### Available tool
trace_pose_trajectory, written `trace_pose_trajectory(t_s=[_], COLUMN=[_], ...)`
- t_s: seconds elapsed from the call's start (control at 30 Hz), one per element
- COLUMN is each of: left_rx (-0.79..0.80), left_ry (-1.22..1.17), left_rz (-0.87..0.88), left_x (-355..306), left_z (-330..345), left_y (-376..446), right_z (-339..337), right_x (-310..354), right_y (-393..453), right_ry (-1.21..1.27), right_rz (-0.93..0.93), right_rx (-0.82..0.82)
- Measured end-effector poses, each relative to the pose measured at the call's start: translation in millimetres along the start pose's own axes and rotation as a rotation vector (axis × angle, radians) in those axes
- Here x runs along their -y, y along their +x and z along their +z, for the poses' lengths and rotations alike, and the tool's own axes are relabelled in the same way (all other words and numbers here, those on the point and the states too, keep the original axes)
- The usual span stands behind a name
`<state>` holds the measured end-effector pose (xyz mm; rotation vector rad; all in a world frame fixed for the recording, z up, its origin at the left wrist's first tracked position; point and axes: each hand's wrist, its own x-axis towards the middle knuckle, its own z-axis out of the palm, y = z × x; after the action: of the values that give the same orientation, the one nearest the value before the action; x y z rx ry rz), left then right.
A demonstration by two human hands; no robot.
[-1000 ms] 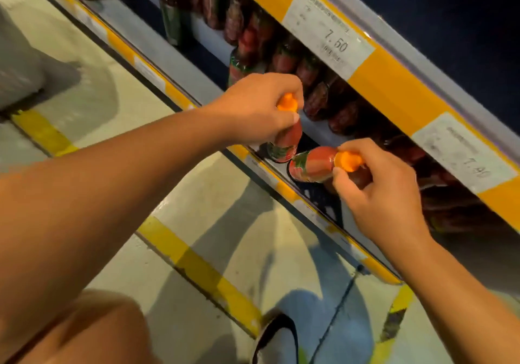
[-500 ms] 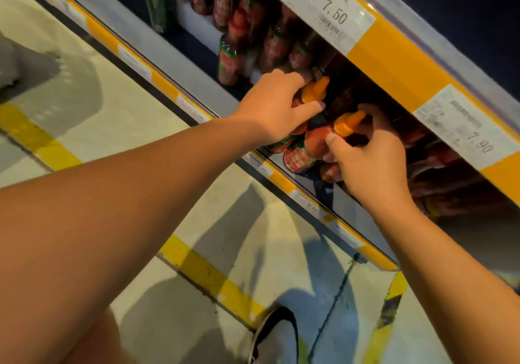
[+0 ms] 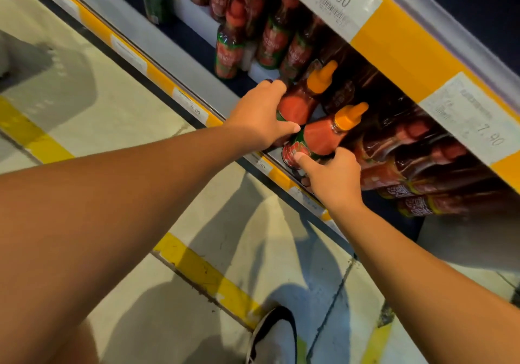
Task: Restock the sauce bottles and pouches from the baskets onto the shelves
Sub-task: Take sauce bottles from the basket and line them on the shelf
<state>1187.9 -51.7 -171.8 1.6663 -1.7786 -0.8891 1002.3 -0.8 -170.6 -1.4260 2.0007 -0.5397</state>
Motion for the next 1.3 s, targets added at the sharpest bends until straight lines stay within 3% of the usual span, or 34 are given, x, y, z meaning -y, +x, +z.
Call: trace_pose_trajectory(t_s=[0.13, 0.27, 0.43, 0.53, 0.83, 1.1, 1.3], left_rx=[0.149, 0.203, 0.022, -0.033, 0.027, 0.067, 0.048], left_ry=[-0.205, -0.228, -0.064, -0.036, -0.179, -0.080, -0.037], left_rz=[-0.001, 0.001, -0.131, -0.126, -0.090, -0.128, -0.167], left_x=[13, 14, 3, 4, 10, 3, -4], left_z=[-17, -15, 4, 7, 9, 17, 22], left_y=[-2, -4, -4, -1, 5, 21, 25], right_z=[7, 11, 15, 15, 22, 27, 24], right_x=[3, 4, 5, 8, 9, 9, 5], right_y=[-1, 3, 4, 3, 16, 26, 35], right_ry=[0.021, 0.090, 0.155, 0.196, 0.262, 0.243, 0.164], right_rz=[0.047, 0.089, 0.094, 0.063, 0.102, 0.156, 0.245], right_rx=[-0.005, -0.051, -0.106, -0.137, -0.162, -0.177, -0.092])
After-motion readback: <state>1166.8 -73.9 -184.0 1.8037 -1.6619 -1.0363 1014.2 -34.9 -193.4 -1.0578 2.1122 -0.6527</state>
